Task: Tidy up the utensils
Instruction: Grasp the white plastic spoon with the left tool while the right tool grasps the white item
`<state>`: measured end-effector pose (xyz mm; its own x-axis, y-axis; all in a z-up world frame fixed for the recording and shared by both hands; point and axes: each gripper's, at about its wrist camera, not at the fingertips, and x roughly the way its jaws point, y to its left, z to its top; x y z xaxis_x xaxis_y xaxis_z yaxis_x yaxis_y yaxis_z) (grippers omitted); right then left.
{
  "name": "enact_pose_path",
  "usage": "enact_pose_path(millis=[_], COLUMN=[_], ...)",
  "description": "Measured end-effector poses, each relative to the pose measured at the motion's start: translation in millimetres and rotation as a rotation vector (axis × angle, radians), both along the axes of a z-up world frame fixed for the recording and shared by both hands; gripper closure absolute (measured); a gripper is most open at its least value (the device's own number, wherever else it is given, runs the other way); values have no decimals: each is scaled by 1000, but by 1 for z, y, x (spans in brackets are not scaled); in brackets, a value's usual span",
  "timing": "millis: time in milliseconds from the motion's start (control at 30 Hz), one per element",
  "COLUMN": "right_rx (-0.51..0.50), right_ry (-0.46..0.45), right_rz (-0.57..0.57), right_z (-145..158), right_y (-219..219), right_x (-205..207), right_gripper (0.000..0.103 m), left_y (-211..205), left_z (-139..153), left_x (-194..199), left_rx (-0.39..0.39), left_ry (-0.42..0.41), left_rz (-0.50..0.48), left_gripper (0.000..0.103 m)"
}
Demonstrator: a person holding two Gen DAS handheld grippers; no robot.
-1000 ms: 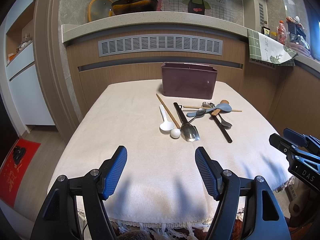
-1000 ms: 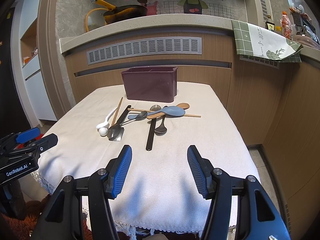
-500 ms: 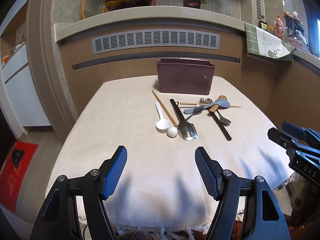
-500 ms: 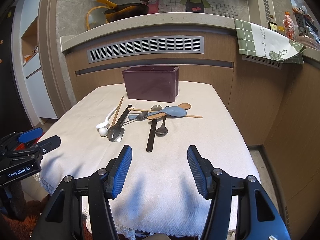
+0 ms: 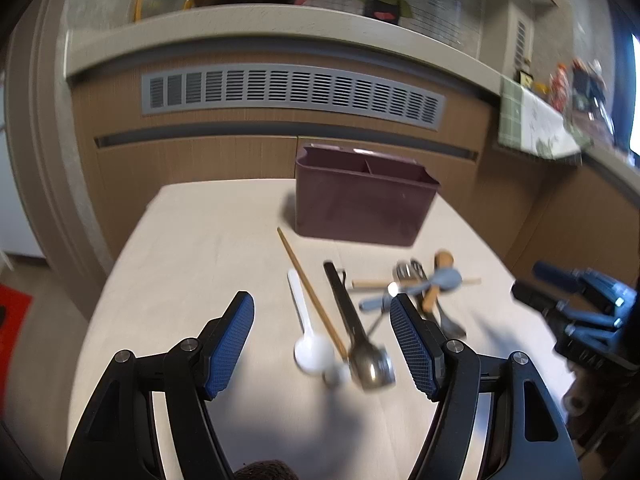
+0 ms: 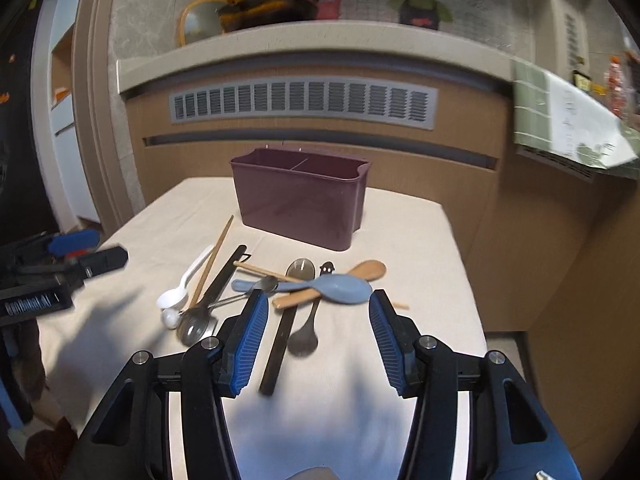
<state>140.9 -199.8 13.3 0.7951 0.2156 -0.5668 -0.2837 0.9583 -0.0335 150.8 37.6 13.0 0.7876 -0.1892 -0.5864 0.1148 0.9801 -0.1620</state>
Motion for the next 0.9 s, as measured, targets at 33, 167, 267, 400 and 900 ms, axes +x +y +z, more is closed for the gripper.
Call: enact_pose_path(millis=[33, 167, 267, 400, 900], right_rx=[-12, -7, -30, -37, 39], right_ry=[12, 95, 99, 115, 179], right_rz=[10, 68, 83, 80, 13], right_z=[-1, -12, -18, -27, -51], right_y=[1, 6, 10, 15, -7], right_x=[10, 42, 57, 73, 81], right_gripper=[54, 56, 58, 58, 60], left_y=[5, 20, 30, 33, -12], left_z=[0, -10, -24, -44, -67], left_x=[10, 38, 50, 51, 30], left_rx=[-18, -9, 43, 56, 56], left_ry=[12, 35, 78, 141, 217], left_rz=[4, 2, 26, 33, -5], left_gripper=[29, 25, 25, 25, 33])
